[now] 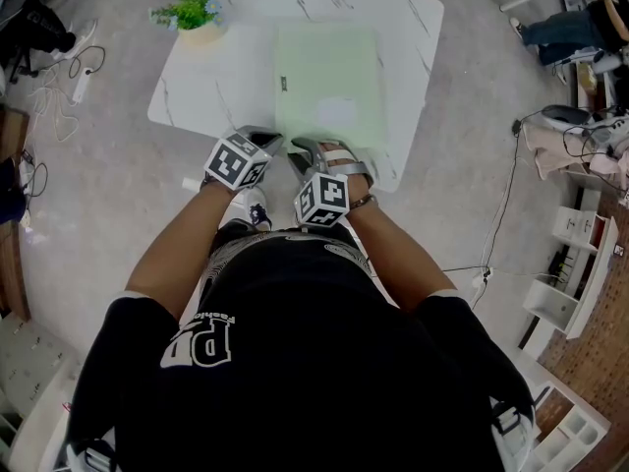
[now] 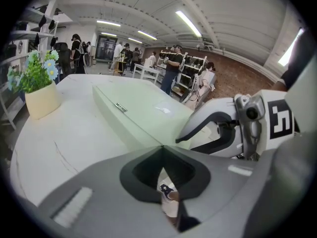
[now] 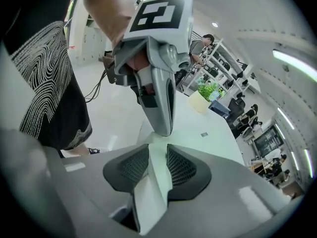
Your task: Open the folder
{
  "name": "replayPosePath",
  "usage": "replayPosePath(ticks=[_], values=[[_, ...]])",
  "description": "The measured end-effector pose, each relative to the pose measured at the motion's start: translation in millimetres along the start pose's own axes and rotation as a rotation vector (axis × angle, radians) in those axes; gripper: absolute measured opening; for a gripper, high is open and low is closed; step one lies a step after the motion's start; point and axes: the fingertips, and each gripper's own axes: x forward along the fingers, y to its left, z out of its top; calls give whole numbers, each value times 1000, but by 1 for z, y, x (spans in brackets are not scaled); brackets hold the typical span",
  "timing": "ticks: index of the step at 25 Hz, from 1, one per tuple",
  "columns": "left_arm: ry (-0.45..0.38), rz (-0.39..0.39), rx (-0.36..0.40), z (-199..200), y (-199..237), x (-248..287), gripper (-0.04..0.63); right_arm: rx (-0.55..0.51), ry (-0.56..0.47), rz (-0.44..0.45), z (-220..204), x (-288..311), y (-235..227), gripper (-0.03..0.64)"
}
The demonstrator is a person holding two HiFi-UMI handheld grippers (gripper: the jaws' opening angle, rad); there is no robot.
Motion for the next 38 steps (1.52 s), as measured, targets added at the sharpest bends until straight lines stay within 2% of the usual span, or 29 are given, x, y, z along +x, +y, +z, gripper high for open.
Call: replayPosePath(ticks=[7,14,19,22,31,38], values=[[4,-4,-1,0,-1,1,54,190,-76,58,4,-13,-5,67],[-3,-1,1,0,-2,0,54,293,-134,37,11,-32,-19,26],[-11,14,12,0,0,0,54,470,-201,67,13,-41,-32,15],[-10,19,22,0,0,0,54,535,-250,71,18,-52,-43,14],[-19,28,23,-2,-1,0,54,625,-372,-21,27,-100,-82,14],[-29,33,10,-2,0,-1,54,732,-454,-145,12,-150,-116,9]])
